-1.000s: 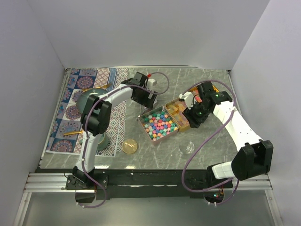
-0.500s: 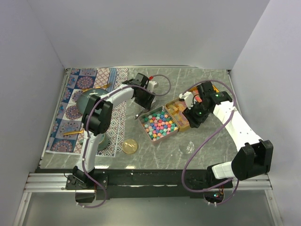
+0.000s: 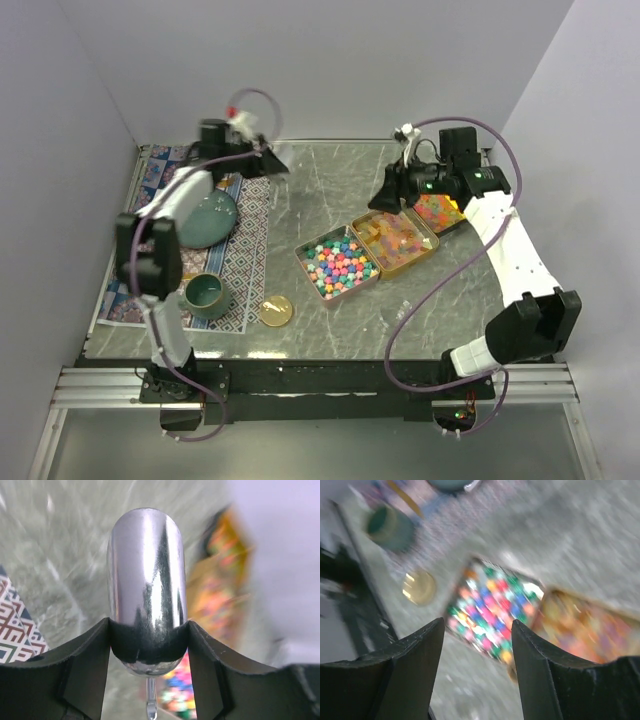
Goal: Pack the candies
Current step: Pick up the spatula from the center of the board.
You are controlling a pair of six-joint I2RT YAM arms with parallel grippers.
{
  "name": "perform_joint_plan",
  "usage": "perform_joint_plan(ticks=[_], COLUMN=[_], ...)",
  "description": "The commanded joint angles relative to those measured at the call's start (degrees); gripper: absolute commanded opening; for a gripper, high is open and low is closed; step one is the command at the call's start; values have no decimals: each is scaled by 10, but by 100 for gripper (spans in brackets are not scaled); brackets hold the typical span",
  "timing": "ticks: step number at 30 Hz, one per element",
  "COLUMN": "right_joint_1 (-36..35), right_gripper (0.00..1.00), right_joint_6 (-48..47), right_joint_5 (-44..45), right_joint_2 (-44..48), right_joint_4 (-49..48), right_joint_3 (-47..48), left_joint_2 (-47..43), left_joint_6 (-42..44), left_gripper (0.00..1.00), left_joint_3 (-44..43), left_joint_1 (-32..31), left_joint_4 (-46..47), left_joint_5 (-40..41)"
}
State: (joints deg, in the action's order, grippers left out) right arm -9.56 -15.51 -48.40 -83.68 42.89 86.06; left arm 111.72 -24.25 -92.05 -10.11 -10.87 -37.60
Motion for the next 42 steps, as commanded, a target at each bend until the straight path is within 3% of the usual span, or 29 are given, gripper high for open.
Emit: perform_joint_plan(ticks=[1, 3, 6, 11, 13, 16, 22, 30, 42], right_joint_1=[1, -7, -24, -56, -63, -74, -115, -146, -157], right_gripper=[64, 66, 75, 76, 76, 76, 75, 74, 58], right_joint_6=[282, 394, 502, 553, 548, 562, 584, 583, 607], right_joint_5=[-148, -153, -177, -162, -160, -166, -138, -107, -77], right_joint_2=[-50, -56, -91, -144, -156, -172, -147, -149, -172], right_joint_4=[-261, -347, -462, -526, -524, -553, -656, -664, -671], right_joint_3=[-25, -57, -43, 23, 55, 60, -14, -24, -8], left_joint_2=[-82, -81, -97, -120, -135, -151, -158, -158, -164], left_joint_6=[-213, -280, -340, -407, -417, -425, -437, -451, -452], left_gripper=[32, 35, 31, 16, 11, 12, 6, 1, 1], left_joint_3=[16, 22, 48, 82, 101, 117, 110, 93, 101], left_joint_1=[14, 18, 16, 4, -1, -14, -25, -33, -40], left_joint_4=[278, 350, 418, 491, 491, 481, 419, 394, 373], left_joint_5=[-169, -219, -234, -228, -214, -199, -156, -133, -118])
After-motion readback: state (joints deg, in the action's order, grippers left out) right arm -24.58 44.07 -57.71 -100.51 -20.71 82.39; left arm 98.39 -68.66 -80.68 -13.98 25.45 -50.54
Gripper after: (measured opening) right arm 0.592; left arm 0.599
